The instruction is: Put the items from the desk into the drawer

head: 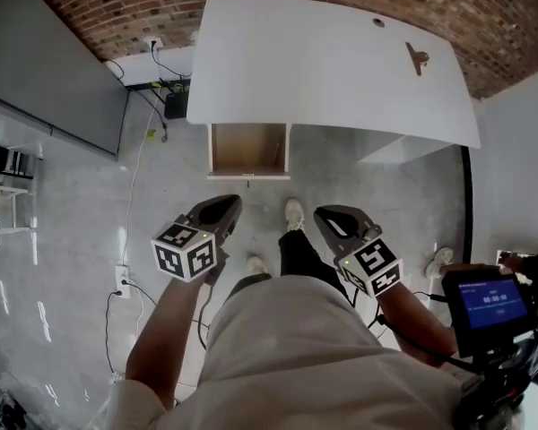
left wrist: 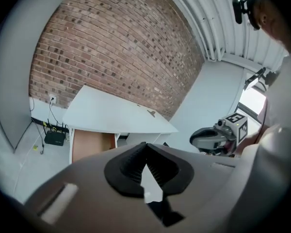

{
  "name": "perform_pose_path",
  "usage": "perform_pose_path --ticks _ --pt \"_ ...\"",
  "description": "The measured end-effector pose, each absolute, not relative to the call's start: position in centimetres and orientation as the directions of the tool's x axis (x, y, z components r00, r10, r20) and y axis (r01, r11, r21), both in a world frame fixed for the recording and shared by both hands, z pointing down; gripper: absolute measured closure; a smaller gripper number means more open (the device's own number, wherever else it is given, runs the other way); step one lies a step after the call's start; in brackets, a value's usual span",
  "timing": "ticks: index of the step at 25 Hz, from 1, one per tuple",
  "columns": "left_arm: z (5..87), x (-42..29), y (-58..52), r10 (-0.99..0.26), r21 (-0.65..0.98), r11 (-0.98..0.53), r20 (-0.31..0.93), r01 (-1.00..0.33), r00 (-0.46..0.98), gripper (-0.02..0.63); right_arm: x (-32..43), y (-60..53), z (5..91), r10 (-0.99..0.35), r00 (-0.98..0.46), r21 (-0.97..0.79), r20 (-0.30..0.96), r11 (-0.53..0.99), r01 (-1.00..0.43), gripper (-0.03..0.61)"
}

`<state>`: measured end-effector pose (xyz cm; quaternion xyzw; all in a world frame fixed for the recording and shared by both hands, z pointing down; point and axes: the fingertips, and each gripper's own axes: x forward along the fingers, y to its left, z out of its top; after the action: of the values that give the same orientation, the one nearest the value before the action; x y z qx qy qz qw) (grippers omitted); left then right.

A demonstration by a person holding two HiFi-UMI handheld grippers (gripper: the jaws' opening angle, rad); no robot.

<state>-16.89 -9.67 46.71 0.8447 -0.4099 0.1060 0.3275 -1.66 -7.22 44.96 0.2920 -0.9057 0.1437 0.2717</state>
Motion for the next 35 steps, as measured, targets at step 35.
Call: perform_pose_path --ticks 35 --pt "37.3 -16.0 5.6 -0.614 0.360 -0.571 0.408 -0.737 0.675 0.607 -8.4 2.6 38.2 -0.411 -0.763 -0.008 0.498 0.878 -0.479 0.575"
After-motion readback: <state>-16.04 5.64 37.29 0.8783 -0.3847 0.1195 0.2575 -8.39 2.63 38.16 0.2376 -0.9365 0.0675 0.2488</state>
